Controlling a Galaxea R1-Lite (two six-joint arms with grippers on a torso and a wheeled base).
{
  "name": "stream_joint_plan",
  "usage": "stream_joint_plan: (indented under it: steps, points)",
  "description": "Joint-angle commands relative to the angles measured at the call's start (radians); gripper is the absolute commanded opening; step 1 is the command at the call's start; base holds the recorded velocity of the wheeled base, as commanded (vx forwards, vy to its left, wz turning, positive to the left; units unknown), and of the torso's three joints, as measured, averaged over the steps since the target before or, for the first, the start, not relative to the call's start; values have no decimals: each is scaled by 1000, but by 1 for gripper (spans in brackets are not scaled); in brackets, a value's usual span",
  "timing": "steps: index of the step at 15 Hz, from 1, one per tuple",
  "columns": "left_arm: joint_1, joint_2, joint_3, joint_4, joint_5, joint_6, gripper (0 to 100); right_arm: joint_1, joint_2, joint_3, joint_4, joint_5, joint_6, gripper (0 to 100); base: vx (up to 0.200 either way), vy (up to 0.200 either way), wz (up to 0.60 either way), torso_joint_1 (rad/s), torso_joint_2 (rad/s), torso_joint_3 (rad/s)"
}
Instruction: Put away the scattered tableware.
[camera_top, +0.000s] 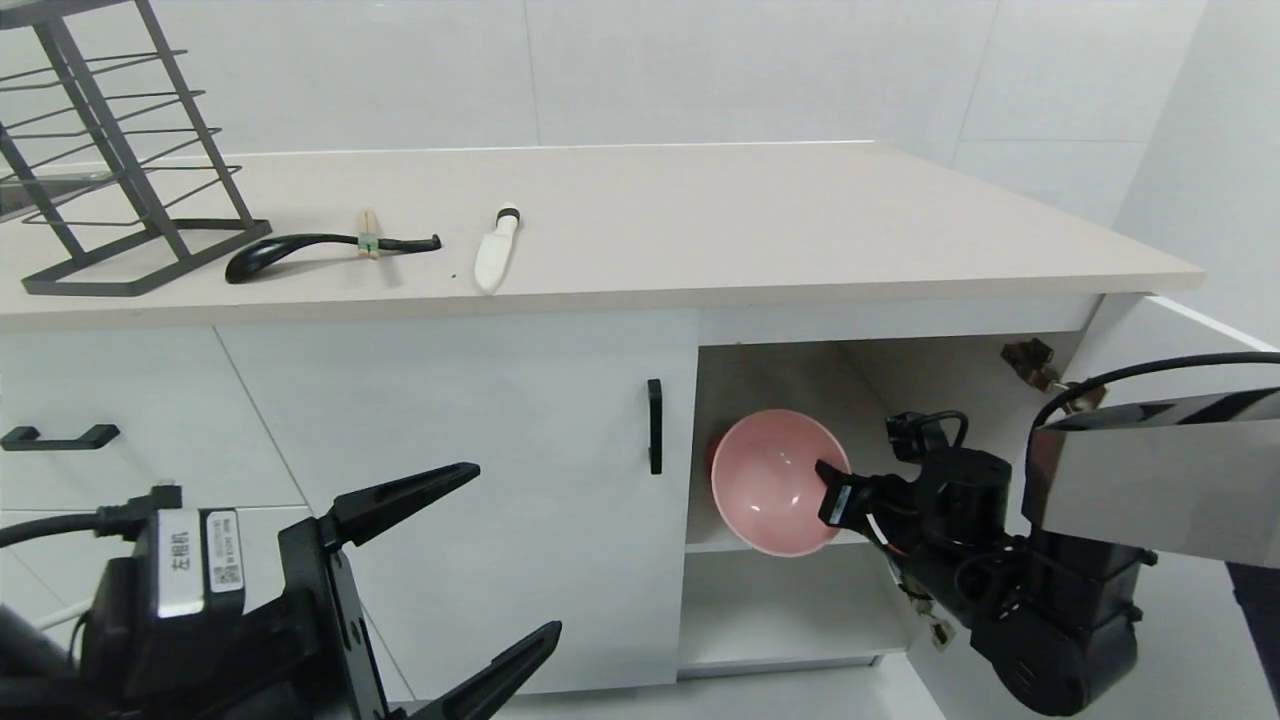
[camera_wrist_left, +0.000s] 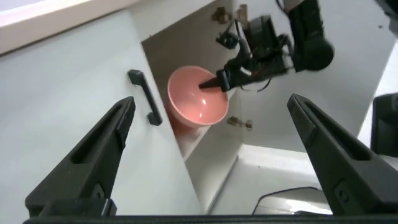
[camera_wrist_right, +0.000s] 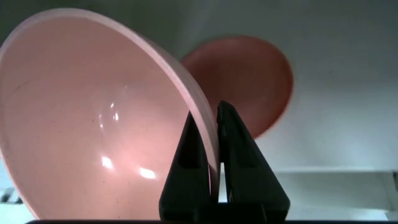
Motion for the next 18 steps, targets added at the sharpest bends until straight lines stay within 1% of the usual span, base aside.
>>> stream_joint_plan:
  steps: [1, 2, 3, 6, 7, 10, 14, 18]
  points:
    - [4, -11, 2, 0, 2, -1, 100, -37, 85, -79, -1, 4, -28, 0, 0, 0, 0, 0, 0, 0]
    - [6, -11, 2, 0, 2, -1, 100, -57, 108, -106, -1, 5, -47, 0, 0, 0, 0, 0, 0, 0]
    - [6, -11, 2, 0, 2, -1, 100, -57, 109, -106, -1, 5, -47, 0, 0, 0, 0, 0, 0, 0]
    - [9, -5, 2, 3, 2, -3, 100, -65, 154, -223, -1, 8, -48, 0, 0, 0, 0, 0, 0, 0]
    - [9, -5, 2, 3, 2, -1, 100, -77, 159, -250, -1, 25, -51, 0, 0, 0, 0, 0, 0, 0]
    - [9, -7, 2, 3, 2, -1, 100, -93, 163, -279, 54, 45, -48, 0, 0, 0, 0, 0, 0, 0]
    - [9, -11, 2, 3, 2, -1, 100, -99, 186, -302, 58, 42, -51, 0, 0, 0, 0, 0, 0, 0]
    - [9, -11, 2, 3, 2, -1, 100, -97, 203, -298, 58, 39, -53, 0, 0, 0, 0, 0, 0, 0]
